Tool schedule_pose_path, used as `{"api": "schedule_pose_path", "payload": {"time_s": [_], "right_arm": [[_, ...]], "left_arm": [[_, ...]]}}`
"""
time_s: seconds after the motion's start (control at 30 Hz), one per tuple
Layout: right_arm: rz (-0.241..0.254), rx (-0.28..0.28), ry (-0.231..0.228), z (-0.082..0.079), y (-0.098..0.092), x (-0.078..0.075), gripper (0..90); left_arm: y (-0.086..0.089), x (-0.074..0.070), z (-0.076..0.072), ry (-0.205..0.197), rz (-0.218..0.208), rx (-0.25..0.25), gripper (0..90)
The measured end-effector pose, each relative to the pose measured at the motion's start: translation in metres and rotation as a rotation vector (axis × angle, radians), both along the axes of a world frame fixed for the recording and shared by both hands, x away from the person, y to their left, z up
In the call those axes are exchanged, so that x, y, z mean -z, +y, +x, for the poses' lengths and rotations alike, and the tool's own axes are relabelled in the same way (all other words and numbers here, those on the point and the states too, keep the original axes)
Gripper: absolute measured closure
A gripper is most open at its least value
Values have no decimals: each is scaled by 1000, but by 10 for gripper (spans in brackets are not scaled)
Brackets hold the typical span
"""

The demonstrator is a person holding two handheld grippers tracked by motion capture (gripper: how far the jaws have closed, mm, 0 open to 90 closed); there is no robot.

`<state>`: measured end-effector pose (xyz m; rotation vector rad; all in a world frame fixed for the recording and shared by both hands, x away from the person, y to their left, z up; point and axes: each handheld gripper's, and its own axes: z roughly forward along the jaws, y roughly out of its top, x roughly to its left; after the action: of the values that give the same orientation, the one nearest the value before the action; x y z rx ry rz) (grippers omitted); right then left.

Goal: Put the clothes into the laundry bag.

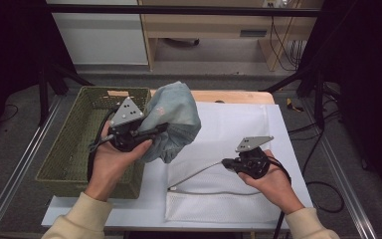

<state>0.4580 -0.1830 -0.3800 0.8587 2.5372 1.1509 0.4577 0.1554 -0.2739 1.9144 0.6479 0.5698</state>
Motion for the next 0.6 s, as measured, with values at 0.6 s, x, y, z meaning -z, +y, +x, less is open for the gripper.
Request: {"api": "schedule_pose_path", "payload": {"time_s": [0.6], "right_arm": [[24,16,46,11,-4,2,896]], "left_arm": [[-17,17,-25,-3,30,85,630]]}}
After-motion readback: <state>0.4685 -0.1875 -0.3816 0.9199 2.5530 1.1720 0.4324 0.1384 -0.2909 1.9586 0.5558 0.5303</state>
